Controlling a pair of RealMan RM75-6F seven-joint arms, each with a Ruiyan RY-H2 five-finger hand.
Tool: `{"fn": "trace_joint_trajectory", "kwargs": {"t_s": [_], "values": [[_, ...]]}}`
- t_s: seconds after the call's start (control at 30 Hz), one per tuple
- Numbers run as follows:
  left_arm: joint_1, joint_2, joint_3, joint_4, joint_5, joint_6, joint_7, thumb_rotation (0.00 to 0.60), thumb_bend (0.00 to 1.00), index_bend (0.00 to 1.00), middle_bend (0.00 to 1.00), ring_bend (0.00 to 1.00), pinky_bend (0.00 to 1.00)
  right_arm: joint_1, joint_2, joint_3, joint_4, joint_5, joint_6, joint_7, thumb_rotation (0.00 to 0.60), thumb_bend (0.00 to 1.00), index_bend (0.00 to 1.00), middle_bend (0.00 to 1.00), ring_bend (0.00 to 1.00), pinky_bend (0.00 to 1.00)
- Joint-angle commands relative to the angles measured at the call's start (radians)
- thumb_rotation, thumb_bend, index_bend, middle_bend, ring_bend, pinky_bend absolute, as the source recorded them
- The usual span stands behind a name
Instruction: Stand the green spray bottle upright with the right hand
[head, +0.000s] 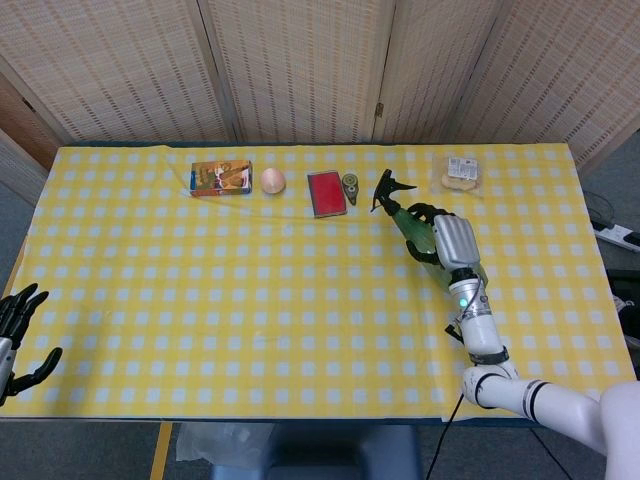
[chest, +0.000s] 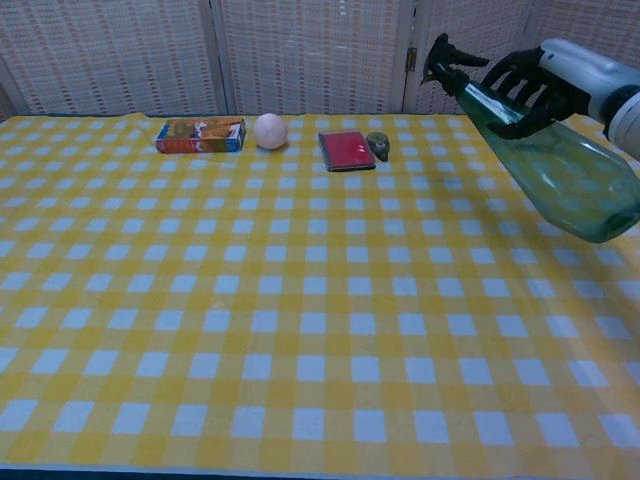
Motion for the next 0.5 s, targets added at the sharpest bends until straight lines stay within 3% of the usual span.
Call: {"fn": "trace_joint_trajectory", "kwargs": {"t_s": [0.03, 0.3, 0.5], "values": [[0.0, 0.001, 0.001, 0.0, 0.001, -0.001, -0.001, 0.065, 0.33, 0.0, 0.0, 0.0, 0.0, -0.121, -0.127, 0.008, 0.135, -0.281, 0.243, 0.442, 0.6, 0.41, 0.44, 0.65, 0.63, 0.66], [-0.003, 0.001, 0.001, 0.0, -0.001, -0.008, -0.001, 0.066, 0.33, 0.0, 0.0, 0.0, 0.0, -0.17, -0.267, -0.054, 0.426, -0.4, 0.29, 0.811, 0.6, 0.41, 0.44, 0.65, 0.63, 0.66], [-0.004, 0.002, 0.0, 0.0, -0.004, -0.011, -0.005, 0.064, 0.33, 0.0, 0.0, 0.0, 0.0, -0.182, -0.35, -0.083, 0.603, -0.454, 0.32, 0.916, 0.6, 0.41, 0.43, 0.65, 0.63, 0.66]]}}
